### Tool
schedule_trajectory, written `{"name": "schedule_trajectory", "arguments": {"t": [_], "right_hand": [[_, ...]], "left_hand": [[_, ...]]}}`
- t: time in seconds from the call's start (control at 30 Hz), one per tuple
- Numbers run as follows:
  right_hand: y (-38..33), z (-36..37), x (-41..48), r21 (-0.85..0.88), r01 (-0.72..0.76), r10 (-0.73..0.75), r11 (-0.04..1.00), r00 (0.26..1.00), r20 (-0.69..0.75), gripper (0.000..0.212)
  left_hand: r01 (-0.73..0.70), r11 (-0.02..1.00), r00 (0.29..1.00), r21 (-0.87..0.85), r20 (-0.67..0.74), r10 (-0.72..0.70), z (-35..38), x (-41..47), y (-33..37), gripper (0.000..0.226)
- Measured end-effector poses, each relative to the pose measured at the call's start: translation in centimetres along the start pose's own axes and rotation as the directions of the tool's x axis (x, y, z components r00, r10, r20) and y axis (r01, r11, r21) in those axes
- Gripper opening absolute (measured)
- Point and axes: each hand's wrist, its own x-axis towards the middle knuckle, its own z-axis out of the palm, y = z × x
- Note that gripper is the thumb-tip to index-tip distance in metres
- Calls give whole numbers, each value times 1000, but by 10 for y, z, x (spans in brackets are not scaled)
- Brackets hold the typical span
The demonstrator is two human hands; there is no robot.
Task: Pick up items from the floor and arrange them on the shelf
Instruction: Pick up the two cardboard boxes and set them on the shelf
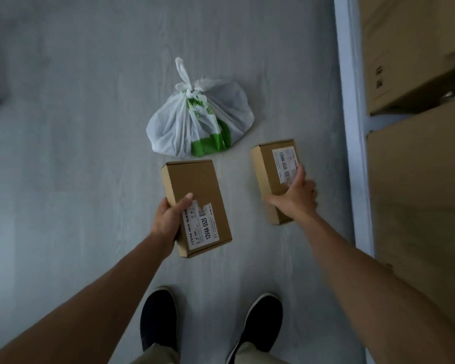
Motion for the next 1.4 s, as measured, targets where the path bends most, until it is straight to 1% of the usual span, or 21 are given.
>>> {"name": "schedule_trajectory", "arguments": {"t": [0.13,0.23,0.33,0.4,0.5,0.57,0.7,0.83,0.93,1.0,1.07,1.1,1.13,1.17,1.2,1.23,1.27,1.3,1.33,1.37,1.4], "right_hand": [[-19,-81,-131,238,40,-73,971,989,131,131],[-40,-151,-239,320,125,-166,939,981,103,137],[-61,-214,-339,283,201,-220,938,975,37,138],[-74,-249,-399,203,233,-235,951,972,-12,135],[-83,-289,-475,184,252,-235,950,966,-111,122],[-84,-312,-519,201,255,-223,946,960,-172,108],[-72,-357,-594,353,287,-182,890,936,-302,74],[-47,-392,-657,424,294,-122,857,914,-388,74],[-23,-409,-699,408,284,-50,868,866,-497,77],[3,-420,-727,457,321,-15,830,831,-556,79],[34,-425,-758,530,327,100,783,774,-625,83],[52,-424,-772,588,312,218,747,720,-659,85],[71,-420,-787,676,305,369,671,654,-661,87],[89,-414,-800,785,321,521,529,608,-599,89],[106,-408,-811,880,362,629,307,616,-473,93],[124,-402,-820,920,391,655,38,685,-318,97],[142,-396,-827,901,380,588,-208,785,-196,96],[161,-390,-832,859,340,473,-382,871,-135,88],[179,-386,-838,820,325,382,-471,913,-143,79],[200,-382,-842,795,348,343,-497,920,-188,73],[223,-380,-846,776,394,355,-493,905,-234,73]], "left_hand": [[-34,999,994,-1,106,34,16,-108,52,60],[-30,998,972,-49,233,41,28,-200,96,60],[-26,999,916,-41,400,40,39,-291,136,67],[-31,999,883,-14,469,34,44,-346,160,69],[-68,997,840,29,541,41,46,-419,190,71],[-95,994,807,54,589,45,45,-462,208,71],[-165,983,706,75,705,64,49,-540,235,68],[-207,974,627,94,777,58,69,-610,234,61],[-222,968,611,118,791,44,90,-656,220,63],[-236,961,585,145,811,21,106,-683,206,66],[-220,960,536,171,844,-27,124,-709,188,72],[-203,964,512,170,858,-44,133,-721,177,74],[-186,969,485,166,873,-56,143,-736,166,75],[-177,970,462,166,885,-67,154,-750,153,76],[-174,970,432,171,898,-80,165,-765,139,75],[-173,968,405,182,909,-98,176,-780,124,75],[-173,966,382,192,917,-114,187,-794,108,74],[-185,960,366,208,922,-130,196,-806,91,73],[-198,953,351,229,924,-149,206,-818,74,74],[-207,946,342,250,924,-169,216,-829,59,74],[-212,938,325,275,925,-198,226,-838,44,75]]}}
